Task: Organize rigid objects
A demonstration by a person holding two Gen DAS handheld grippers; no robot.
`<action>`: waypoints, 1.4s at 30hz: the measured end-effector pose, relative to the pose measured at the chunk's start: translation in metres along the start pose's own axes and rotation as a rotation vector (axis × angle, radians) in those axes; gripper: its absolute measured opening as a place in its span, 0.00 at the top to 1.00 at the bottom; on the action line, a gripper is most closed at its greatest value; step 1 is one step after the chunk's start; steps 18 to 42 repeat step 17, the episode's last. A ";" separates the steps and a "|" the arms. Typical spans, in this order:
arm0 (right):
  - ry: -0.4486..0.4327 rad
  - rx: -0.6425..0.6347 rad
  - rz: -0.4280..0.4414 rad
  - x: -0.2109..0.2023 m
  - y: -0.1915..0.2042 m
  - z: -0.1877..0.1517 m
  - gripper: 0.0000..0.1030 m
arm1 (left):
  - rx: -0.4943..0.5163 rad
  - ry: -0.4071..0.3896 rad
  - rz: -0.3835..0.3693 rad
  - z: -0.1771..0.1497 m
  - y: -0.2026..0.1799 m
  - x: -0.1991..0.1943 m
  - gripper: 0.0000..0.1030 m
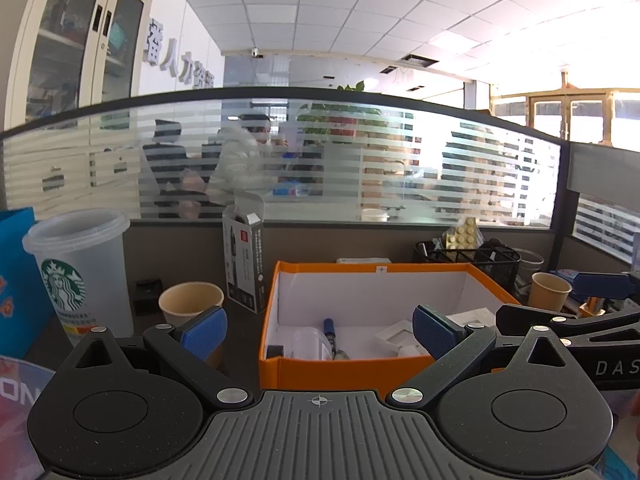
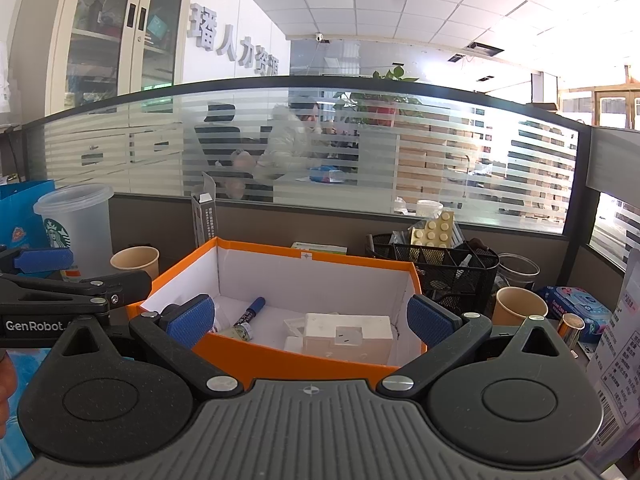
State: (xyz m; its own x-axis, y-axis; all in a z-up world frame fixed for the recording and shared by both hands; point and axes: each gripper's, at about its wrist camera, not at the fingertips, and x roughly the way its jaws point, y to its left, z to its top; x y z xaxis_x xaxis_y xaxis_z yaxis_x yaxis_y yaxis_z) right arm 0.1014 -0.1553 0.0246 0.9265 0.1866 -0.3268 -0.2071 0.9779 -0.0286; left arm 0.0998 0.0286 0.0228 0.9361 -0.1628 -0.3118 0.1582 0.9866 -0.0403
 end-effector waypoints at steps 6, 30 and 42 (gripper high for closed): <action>0.004 -0.008 0.016 0.001 0.009 -0.004 0.00 | -0.069 0.016 0.086 -0.018 0.030 -0.006 0.00; 0.040 -0.056 0.061 0.011 0.044 -0.018 0.00 | -0.222 0.015 0.158 -0.040 0.087 -0.013 0.00; 0.040 -0.056 0.061 0.011 0.044 -0.018 0.00 | -0.222 0.015 0.158 -0.040 0.087 -0.013 0.00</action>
